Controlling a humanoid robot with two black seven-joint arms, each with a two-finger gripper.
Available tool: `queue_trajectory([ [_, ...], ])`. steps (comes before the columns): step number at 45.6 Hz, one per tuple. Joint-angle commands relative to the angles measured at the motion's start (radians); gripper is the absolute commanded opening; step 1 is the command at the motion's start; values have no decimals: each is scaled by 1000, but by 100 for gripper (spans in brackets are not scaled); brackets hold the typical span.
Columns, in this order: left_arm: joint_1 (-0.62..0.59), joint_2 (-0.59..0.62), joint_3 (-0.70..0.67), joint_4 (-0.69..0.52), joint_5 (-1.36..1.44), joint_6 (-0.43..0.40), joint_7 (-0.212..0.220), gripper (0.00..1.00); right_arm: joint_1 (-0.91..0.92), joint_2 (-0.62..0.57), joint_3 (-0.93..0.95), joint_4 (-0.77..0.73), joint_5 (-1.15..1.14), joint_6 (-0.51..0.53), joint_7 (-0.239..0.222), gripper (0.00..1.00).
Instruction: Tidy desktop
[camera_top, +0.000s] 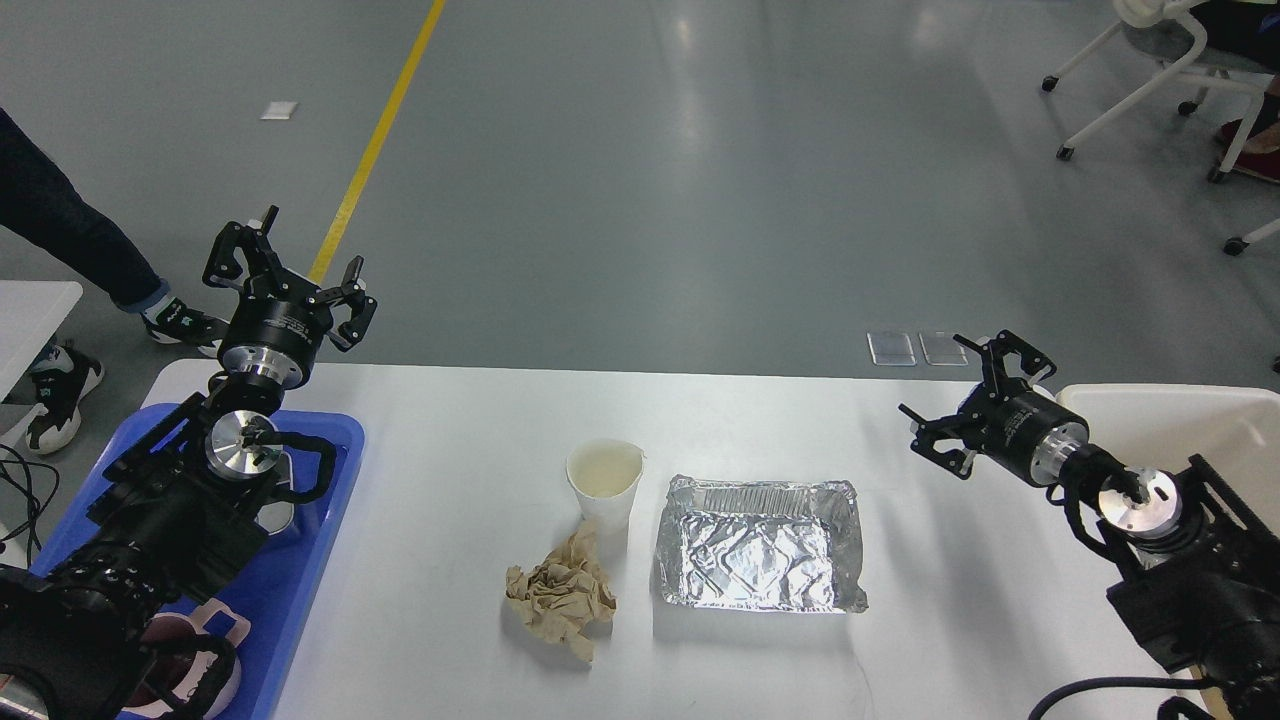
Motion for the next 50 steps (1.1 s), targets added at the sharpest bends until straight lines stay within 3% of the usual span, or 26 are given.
queue_trajectory([
  [1,3,39,1,-1,0,-19,6,97,-16,-68,-52,104,-204,-4,4,100],
  [11,9,102,1,-1,0,-85,12,97,-73,-369,-275,399,-242,117,-1,100],
  [16,28,117,1,-1,0,-105,12,97,-131,-511,-315,528,-257,164,-1,100],
  [23,52,118,6,-1,0,-137,12,97,-214,-686,-317,717,-346,309,0,100],
  [31,60,112,75,-1,0,-139,3,97,-251,-890,-301,818,-375,421,2,100],
  [35,60,105,93,-1,-1,-139,1,97,-253,-918,-303,818,-430,422,2,100],
  [41,62,103,93,-1,-1,-138,-1,97,-262,-805,-300,818,-547,291,-1,100],
  [50,57,99,93,-1,-1,-128,-1,97,-400,-596,-307,823,-703,-218,11,100],
])
